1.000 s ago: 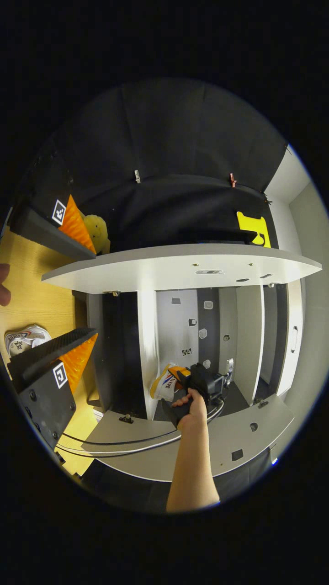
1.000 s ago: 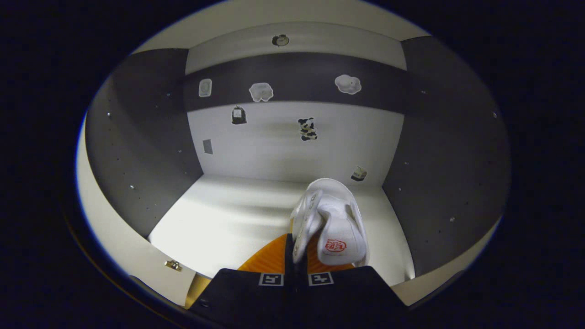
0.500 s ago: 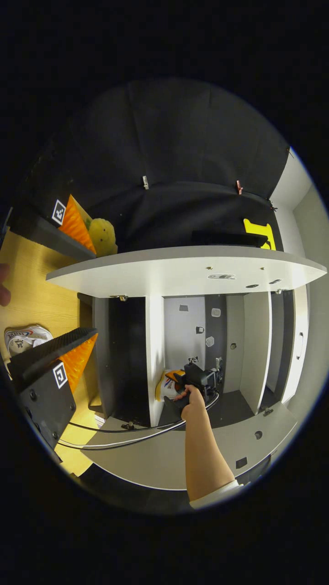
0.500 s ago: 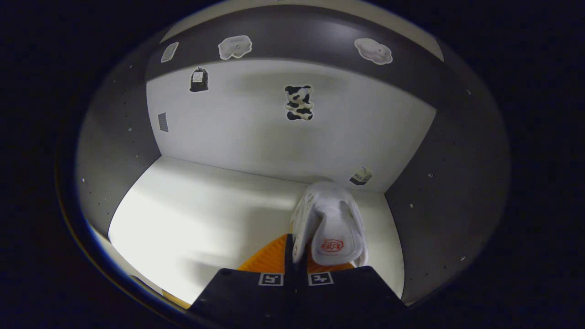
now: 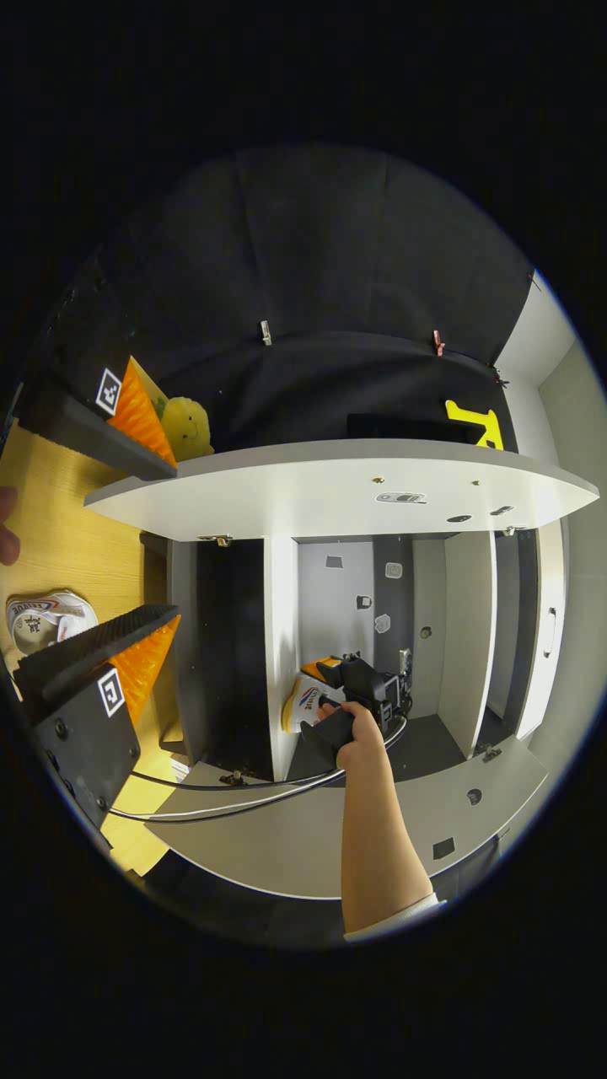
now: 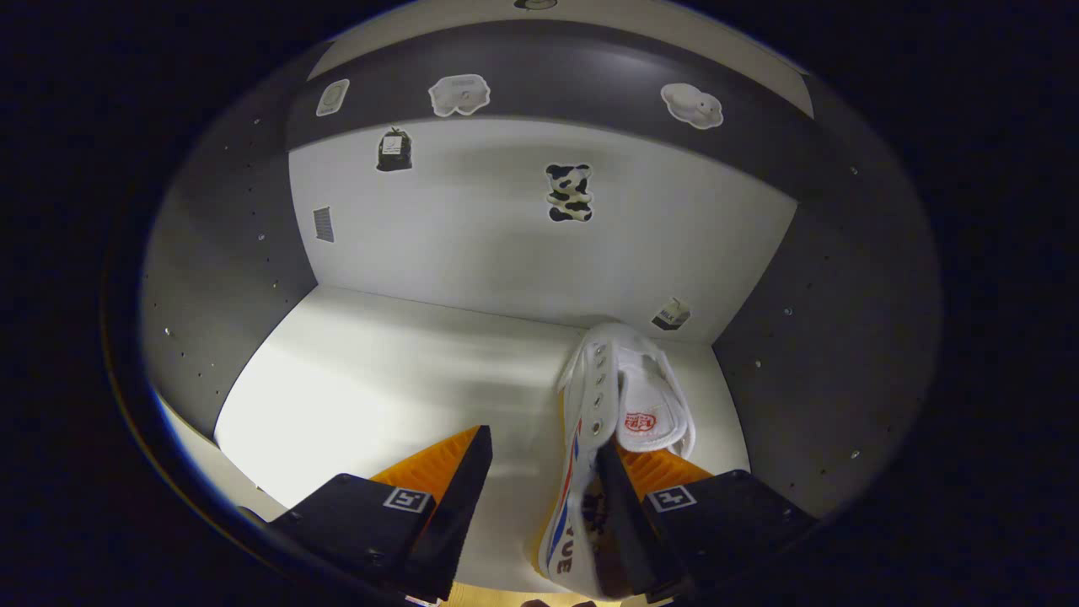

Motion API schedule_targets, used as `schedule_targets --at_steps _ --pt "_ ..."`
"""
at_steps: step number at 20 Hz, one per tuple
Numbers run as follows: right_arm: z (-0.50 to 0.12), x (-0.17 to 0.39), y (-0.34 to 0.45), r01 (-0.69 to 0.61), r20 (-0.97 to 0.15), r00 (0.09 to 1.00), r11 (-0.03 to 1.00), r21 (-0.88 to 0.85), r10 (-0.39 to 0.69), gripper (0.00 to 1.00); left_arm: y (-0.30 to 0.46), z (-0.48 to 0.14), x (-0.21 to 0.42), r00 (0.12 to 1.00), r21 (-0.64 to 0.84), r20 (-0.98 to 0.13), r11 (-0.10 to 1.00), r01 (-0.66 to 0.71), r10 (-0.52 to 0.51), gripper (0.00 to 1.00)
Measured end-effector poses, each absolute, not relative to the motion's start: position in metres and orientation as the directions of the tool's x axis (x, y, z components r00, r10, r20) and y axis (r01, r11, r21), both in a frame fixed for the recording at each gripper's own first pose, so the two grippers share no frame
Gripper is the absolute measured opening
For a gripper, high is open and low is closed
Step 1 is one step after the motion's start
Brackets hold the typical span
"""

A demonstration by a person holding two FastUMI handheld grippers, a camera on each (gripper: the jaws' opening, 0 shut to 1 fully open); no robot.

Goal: Grab one shoe with the right hand and put it into the shoe cabinet, grab the other shoe with the left hand and put it into the shoe cabinet; then close the right door with the right hand and the left door with the left hand.

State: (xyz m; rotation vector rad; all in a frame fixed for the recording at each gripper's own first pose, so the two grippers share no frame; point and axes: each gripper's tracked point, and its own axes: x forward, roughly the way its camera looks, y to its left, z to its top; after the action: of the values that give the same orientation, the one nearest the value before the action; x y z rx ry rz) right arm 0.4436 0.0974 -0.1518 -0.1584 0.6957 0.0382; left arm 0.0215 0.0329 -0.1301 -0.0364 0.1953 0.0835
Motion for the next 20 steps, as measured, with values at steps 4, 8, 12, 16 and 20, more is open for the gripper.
schedule_targets --at_steps 4,8,12,16,20 --pt "-0.121 0.416 0.104 -0.084 -0.576 0.817 0.994 -0.077 0.025 0.9 0.033 -0.132 0.013 0.978 -0.031 -0.197 0.996 -0.08 0.073 0.93" --pt "-0.075 0.38 0.111 -0.093 -0.423 0.904 0.995 -0.033 0.07 0.99 0.036 -0.133 0.006 0.982 -0.044 -0.177 0.996 -0.074 0.065 0.93" --pt "-0.039 0.317 0.119 -0.128 -0.269 0.954 0.991 0.028 0.131 0.99 0.03 -0.14 -0.004 0.989 -0.049 -0.145 0.998 -0.039 0.031 0.93" --pt "-0.035 0.235 0.121 -0.173 -0.165 0.97 0.984 0.049 0.179 0.98 0.016 -0.168 -0.015 0.988 -0.055 -0.156 0.998 0.0 -0.008 0.93" --pt "-0.051 0.153 0.122 -0.211 -0.126 0.968 0.976 0.057 0.217 0.98 -0.009 -0.216 -0.027 0.973 -0.019 -0.223 0.998 0.053 -0.056 0.93"
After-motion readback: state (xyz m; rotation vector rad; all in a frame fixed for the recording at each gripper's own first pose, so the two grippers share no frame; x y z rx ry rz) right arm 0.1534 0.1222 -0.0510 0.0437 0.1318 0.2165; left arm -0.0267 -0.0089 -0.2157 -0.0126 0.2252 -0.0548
